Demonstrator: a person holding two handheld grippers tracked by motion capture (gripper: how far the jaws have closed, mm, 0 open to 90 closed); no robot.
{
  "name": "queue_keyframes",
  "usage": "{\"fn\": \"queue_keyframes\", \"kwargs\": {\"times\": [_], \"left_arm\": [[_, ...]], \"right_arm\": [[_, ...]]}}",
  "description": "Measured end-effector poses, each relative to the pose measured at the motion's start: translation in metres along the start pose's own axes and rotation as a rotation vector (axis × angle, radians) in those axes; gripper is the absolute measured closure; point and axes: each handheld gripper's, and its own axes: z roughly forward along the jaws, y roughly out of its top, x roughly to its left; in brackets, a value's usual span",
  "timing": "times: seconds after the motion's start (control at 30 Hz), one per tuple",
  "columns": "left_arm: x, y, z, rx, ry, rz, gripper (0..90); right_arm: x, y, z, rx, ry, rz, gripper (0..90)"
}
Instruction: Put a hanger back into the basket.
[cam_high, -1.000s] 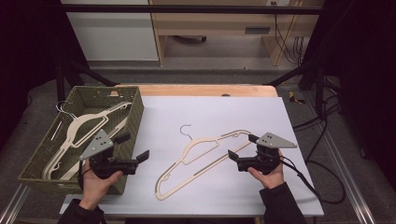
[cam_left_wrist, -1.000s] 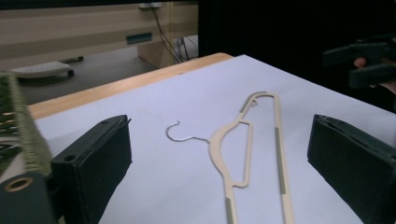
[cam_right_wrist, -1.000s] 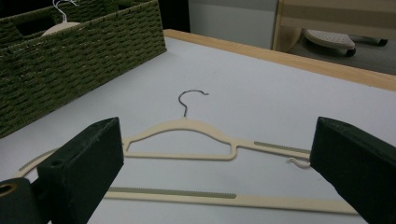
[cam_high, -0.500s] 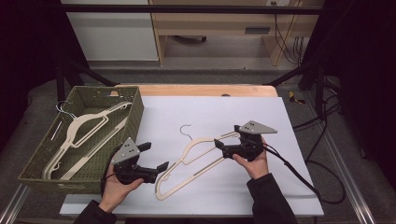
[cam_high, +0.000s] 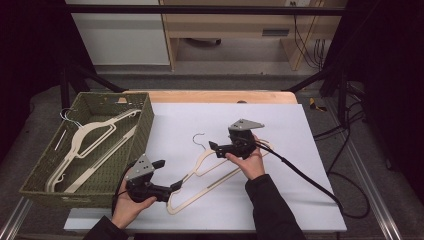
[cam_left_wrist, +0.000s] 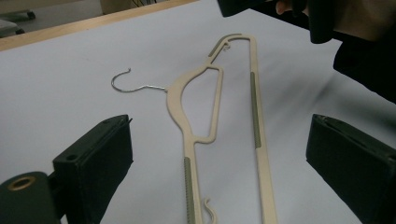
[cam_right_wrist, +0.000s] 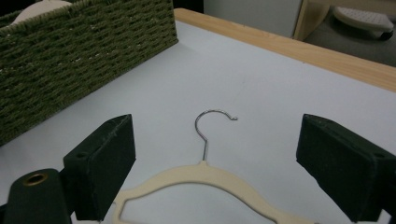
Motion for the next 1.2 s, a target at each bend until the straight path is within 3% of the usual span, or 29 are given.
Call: {"fn": "queue_keyframes", "kwargs": {"times": [0.2, 0.7, 1.0, 1.1, 1.2], "left_arm": [[0.000, -0.003, 0.003, 0.015, -0.002, 0.002, 7.0], [0.005, -0.007, 0.007, 0.036, 0.008, -0.007, 7.5], [0.006, -0.009, 0.008, 0.044, 0.009, -0.009, 7.8], [0.006, -0.009, 0.009, 0.051, 0.009, -0.012, 8.0], [0.006, -0.010, 0.010, 0.055, 0.011, -0.013, 8.1]], "right_arm": [[0.001, 0.002, 0.029, 0.062, -0.008, 0.000, 17.1], [0.001, -0.007, 0.082, 0.175, -0.031, 0.000, 39.0], [0.003, -0.013, 0.100, 0.252, -0.032, 0.012, 57.4], [0.003, -0.016, 0.105, 0.287, -0.051, -0.041, 64.3], [0.004, -0.019, 0.109, 0.301, -0.056, -0.036, 68.6]]}}
